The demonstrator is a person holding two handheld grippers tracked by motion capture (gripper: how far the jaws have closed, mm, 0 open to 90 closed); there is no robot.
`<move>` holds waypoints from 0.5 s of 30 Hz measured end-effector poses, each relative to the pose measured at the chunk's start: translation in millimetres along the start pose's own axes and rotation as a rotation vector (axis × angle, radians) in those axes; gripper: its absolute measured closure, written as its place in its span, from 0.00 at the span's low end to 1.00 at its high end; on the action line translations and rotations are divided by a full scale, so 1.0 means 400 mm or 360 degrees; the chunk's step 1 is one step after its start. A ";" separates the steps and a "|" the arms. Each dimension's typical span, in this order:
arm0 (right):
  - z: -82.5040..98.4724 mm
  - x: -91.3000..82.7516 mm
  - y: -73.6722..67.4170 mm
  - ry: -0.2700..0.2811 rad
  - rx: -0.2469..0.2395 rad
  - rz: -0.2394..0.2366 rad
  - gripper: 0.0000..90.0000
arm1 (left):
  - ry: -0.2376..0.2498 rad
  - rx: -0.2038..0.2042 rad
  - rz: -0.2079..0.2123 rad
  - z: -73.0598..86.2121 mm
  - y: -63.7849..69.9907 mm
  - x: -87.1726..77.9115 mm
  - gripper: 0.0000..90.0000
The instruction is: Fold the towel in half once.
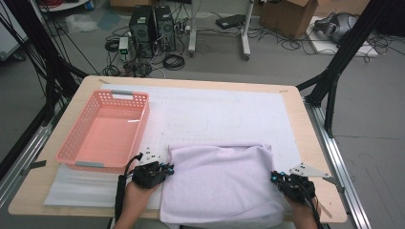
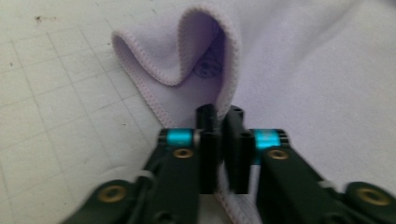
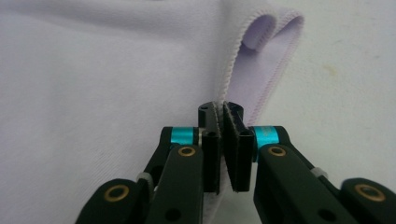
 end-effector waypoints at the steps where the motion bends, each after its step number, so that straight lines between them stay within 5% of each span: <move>1: 0.000 -0.008 -0.001 0.0015 0.0011 -0.0012 0.96 | 0.0013 0.0014 0.0005 0.000 0.005 -0.005 0.97; 8: 0.004 -0.075 -0.023 0.0044 0.0077 -0.0077 0.96 | 0.0051 -0.0073 0.0187 0.003 0.034 -0.074 0.97; 15: 0.027 -0.123 -0.047 -0.0014 0.0154 -0.0131 0.93 | -0.0046 -0.0101 0.0229 0.052 0.035 -0.112 0.95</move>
Point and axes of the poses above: each handheld gripper's, and its own axes: x roughly forward along the jaws, z roughly out of its underside, y roughly to its right, the point moved 8 cm from there along x, roughly forward along the jaws, and after that the axes turned 15 degrees about -x, right-handed, at the moved point
